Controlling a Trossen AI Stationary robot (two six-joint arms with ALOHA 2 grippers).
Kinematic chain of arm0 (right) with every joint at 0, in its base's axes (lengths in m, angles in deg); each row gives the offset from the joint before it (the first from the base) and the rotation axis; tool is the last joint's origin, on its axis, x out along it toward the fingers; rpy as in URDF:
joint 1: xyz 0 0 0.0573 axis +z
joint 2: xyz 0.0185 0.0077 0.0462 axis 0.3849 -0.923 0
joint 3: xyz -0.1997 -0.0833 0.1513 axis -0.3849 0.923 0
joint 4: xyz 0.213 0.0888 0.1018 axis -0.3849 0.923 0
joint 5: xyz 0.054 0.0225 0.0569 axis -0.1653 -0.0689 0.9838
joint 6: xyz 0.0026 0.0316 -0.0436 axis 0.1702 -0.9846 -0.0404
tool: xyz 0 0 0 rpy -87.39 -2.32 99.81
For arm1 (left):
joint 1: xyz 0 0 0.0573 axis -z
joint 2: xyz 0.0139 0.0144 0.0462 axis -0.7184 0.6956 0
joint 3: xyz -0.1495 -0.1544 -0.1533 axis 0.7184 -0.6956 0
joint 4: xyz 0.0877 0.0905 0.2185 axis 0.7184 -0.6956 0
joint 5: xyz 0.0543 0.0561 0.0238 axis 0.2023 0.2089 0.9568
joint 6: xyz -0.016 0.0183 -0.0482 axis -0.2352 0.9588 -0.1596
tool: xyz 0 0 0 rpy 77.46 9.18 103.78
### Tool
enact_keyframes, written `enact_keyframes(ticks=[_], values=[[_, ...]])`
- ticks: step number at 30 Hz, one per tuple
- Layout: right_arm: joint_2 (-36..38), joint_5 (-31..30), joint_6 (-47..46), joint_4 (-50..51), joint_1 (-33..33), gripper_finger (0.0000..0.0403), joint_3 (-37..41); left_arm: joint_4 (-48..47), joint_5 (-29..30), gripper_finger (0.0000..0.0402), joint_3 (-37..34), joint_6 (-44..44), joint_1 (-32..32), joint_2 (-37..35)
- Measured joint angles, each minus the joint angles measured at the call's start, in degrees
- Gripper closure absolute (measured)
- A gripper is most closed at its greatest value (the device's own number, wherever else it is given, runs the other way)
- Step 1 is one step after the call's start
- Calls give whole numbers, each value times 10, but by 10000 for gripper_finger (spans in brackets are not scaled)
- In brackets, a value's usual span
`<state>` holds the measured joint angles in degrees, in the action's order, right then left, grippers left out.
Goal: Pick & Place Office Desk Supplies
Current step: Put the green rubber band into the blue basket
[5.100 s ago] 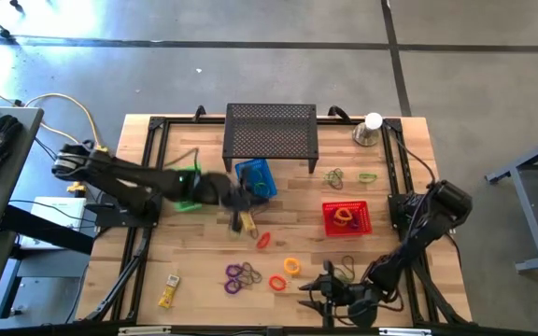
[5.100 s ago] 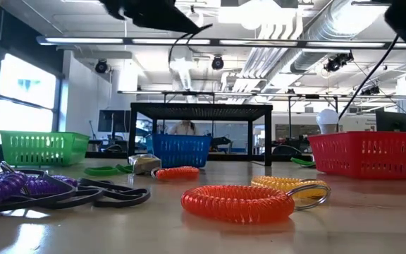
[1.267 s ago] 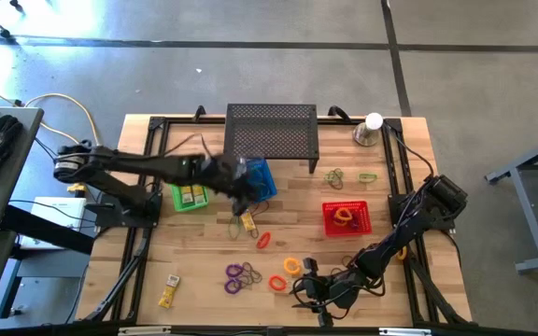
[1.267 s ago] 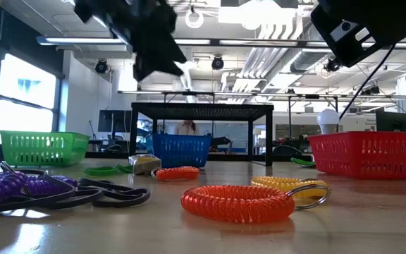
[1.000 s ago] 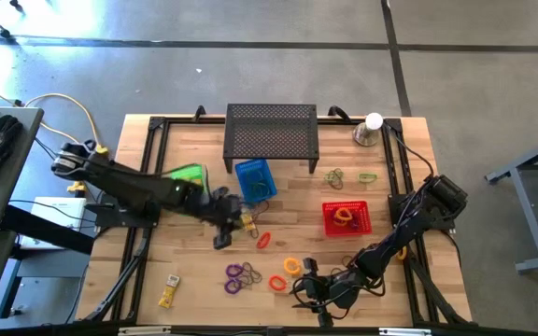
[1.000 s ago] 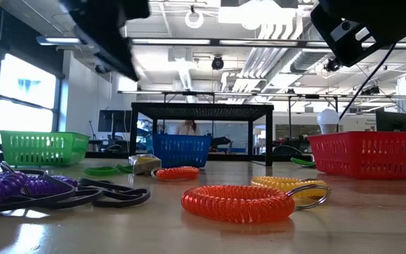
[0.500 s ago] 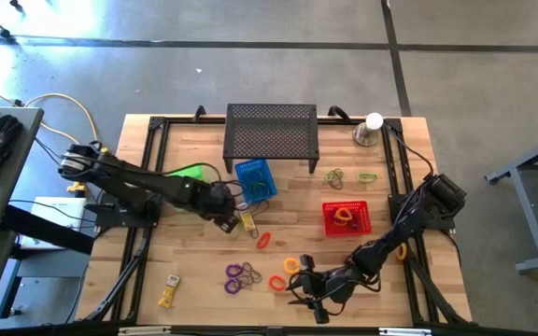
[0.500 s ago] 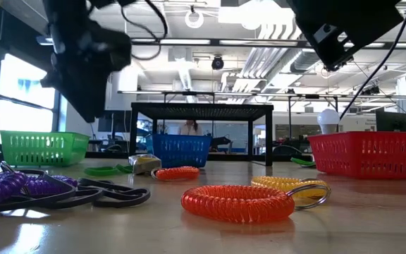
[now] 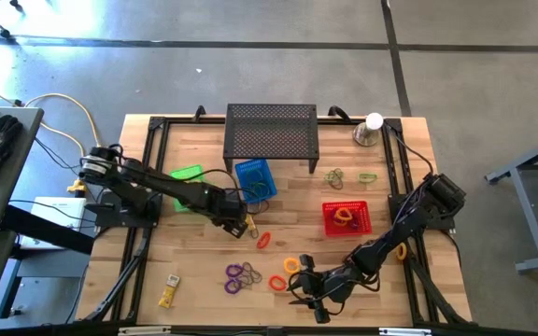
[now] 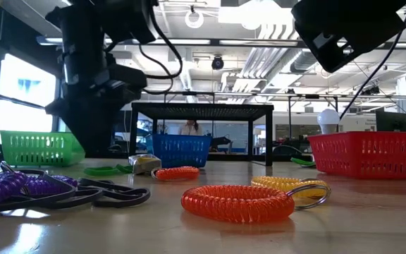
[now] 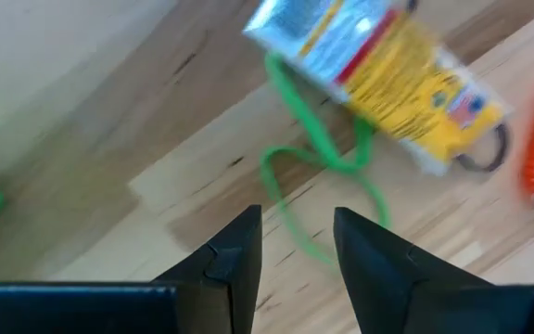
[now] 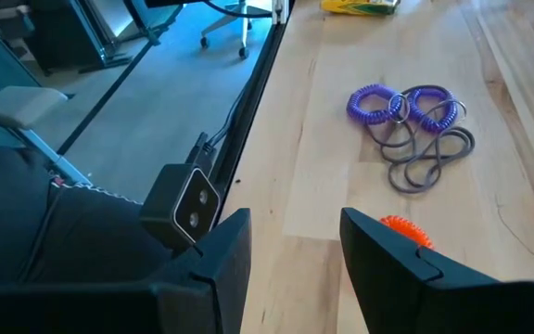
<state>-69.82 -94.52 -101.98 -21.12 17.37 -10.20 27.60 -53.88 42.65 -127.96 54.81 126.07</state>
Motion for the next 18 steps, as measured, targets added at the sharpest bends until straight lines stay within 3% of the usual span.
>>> enact_keyframes(ticks=[18], values=[[0, -4, -10, 1, 1, 248, 0, 14, -25, 276, 1, -40, -12, 46]])
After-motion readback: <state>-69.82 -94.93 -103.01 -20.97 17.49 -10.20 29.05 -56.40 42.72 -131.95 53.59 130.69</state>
